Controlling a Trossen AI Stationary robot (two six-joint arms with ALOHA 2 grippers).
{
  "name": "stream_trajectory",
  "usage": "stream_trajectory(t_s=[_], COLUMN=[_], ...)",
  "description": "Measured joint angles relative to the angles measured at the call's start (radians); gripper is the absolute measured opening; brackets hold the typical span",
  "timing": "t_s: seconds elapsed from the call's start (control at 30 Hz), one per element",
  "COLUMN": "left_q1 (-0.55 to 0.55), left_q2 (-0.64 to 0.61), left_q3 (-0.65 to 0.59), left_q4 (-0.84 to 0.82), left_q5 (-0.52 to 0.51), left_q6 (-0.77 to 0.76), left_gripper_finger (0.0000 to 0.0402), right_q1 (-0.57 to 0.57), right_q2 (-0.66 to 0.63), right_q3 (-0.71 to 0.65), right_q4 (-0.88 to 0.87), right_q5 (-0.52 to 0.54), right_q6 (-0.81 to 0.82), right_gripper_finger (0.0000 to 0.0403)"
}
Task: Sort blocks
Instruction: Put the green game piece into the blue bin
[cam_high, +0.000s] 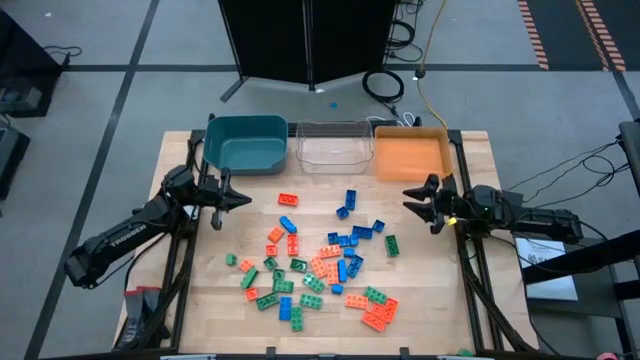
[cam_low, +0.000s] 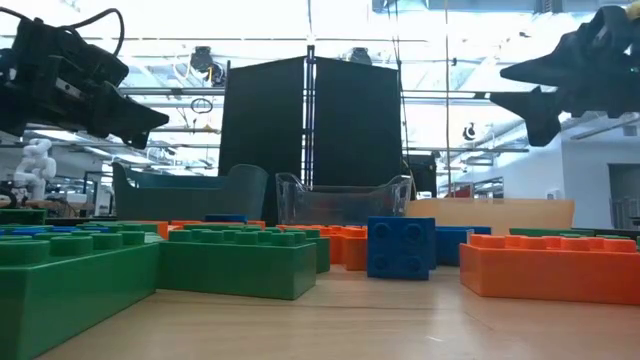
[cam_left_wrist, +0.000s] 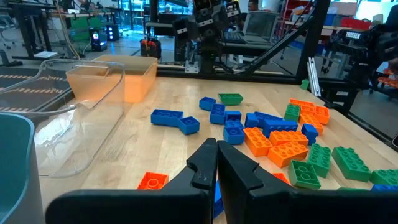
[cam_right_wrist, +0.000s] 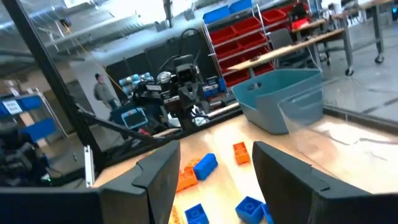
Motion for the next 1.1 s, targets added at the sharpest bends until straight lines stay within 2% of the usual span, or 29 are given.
stream_trajectory(t_s=[0.23, 0.37, 0.53, 0.87, 1.1], left_q1=[0.0, 0.0, 0.0, -0.001, -0.001], left_q2=[0.0, 0.0, 0.0, 0.0, 0.0], left_q3=[0.0, 0.0, 0.0, 0.0, 0.0], left_q4=[0.004, 0.035, 0.074, 0.463, 0.684], left_q5=[-0.003, -0.076, -0.107, -0.11, -0.111], left_q6=[0.012, 0.081, 0.06, -0.289, -0.34], left_gripper_finger=[0.0017, 0.0017, 0.0017, 0.0017, 0.0017], right_q1=[0.0, 0.0, 0.0, 0.0, 0.0], right_q2=[0.0, 0.0, 0.0, 0.0, 0.0], right_q3=[0.0, 0.0, 0.0, 0.0, 0.0], right_q4=[-0.001, 0.005, 0.006, 0.005, 0.005], right_q5=[0.001, 0.01, 0.075, 0.089, 0.09], right_q6=[0.093, 0.106, 0.182, 0.279, 0.29], right_gripper_finger=[0.0199, 0.0199, 0.0199, 0.0199, 0.0199])
